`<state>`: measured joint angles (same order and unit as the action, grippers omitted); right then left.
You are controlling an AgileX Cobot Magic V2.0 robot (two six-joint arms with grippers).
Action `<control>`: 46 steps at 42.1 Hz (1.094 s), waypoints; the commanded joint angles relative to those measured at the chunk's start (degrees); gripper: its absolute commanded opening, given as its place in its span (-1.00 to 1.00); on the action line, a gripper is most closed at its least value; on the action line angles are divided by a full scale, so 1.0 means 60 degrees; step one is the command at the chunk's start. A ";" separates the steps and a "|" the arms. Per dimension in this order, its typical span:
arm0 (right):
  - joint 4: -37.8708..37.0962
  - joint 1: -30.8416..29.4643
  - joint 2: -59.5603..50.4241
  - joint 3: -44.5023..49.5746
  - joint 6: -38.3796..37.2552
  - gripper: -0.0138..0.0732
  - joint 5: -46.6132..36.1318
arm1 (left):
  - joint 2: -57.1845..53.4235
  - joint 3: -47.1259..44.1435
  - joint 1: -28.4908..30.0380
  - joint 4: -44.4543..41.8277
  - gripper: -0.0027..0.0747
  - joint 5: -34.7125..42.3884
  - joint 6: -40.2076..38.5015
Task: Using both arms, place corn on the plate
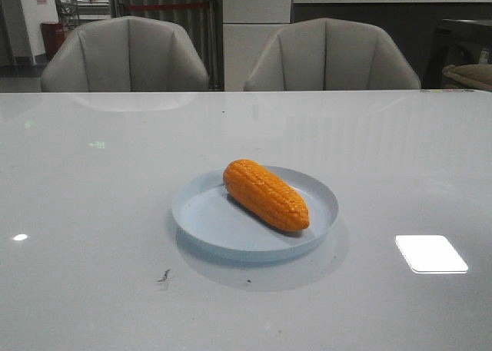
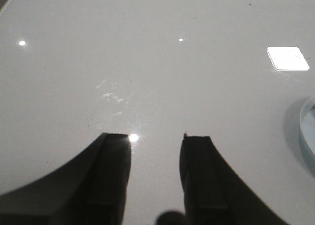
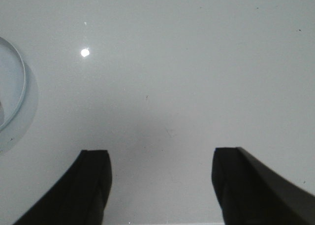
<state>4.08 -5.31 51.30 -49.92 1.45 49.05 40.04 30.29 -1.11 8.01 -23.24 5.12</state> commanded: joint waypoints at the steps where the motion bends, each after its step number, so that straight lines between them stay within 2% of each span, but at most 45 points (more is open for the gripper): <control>1: 0.0075 -0.0072 -0.0127 -0.0224 0.0120 0.56 -0.0470 | -0.0053 0.0270 0.0006 0.0077 -0.08 0.0811 -0.0069; 18: 0.0075 -0.0072 -0.0127 -0.0224 0.0120 0.56 -0.0470 | -0.0053 0.0270 0.0006 0.0077 -0.11 0.0832 -0.0069; 21: 0.0075 -0.0072 -0.0127 -0.0224 0.0120 0.56 -0.0470 | -0.0053 0.0270 0.0006 0.0077 -0.26 0.0832 -0.0069; 27: 0.0075 -0.0072 -0.0127 -0.0224 0.0120 0.56 -0.0470 | -0.0053 0.0270 0.0006 0.0093 -0.72 0.0832 -0.0069; 46: 0.0075 -0.0072 -0.0127 -0.0224 0.0120 0.56 -0.0470 | -0.0053 0.0270 0.0006 0.0093 -0.70 0.0871 -0.0069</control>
<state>4.20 -5.31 51.30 -49.92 1.54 49.15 40.04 30.29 -1.11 8.01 -23.11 5.12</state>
